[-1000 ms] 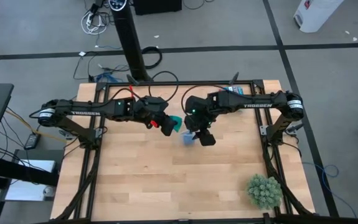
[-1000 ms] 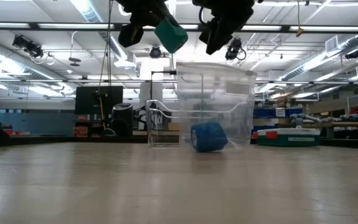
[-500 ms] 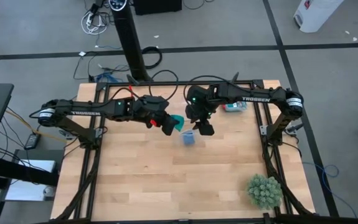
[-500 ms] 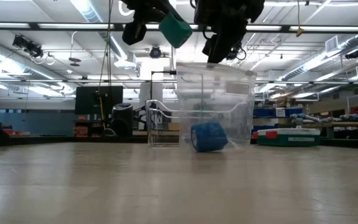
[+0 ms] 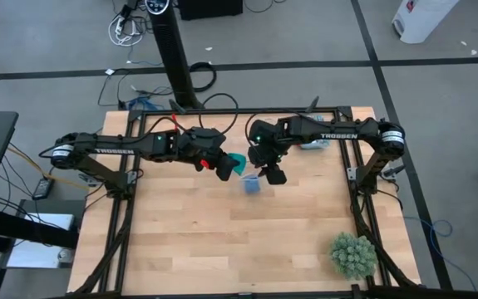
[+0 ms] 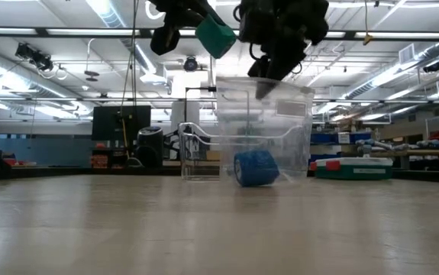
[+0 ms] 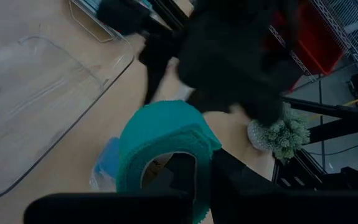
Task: Roll bandage
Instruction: Put the sky blue bandage into the transparent zip bag
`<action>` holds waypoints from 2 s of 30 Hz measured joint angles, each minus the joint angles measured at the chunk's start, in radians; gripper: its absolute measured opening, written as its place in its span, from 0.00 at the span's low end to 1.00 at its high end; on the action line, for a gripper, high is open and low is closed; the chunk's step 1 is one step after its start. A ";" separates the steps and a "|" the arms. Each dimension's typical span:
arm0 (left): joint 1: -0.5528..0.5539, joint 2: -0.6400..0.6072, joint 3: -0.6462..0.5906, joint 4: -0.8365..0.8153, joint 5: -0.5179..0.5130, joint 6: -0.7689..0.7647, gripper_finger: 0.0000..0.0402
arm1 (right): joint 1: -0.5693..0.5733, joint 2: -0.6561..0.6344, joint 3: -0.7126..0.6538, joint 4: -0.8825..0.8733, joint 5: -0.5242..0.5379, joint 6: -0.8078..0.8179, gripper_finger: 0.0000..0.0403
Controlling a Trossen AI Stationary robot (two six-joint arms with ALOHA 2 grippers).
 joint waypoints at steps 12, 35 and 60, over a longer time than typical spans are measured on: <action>-0.002 0.000 0.000 0.056 0.019 0.092 0.08 | -0.008 0.000 -0.108 0.120 -0.030 -0.051 0.22; -0.040 0.000 0.000 0.126 -0.008 0.289 0.08 | -0.010 -0.001 0.094 0.127 -0.056 0.203 0.00; -0.067 0.146 0.002 0.017 0.003 0.023 0.08 | 0.026 0.077 0.060 0.120 -0.056 0.178 0.00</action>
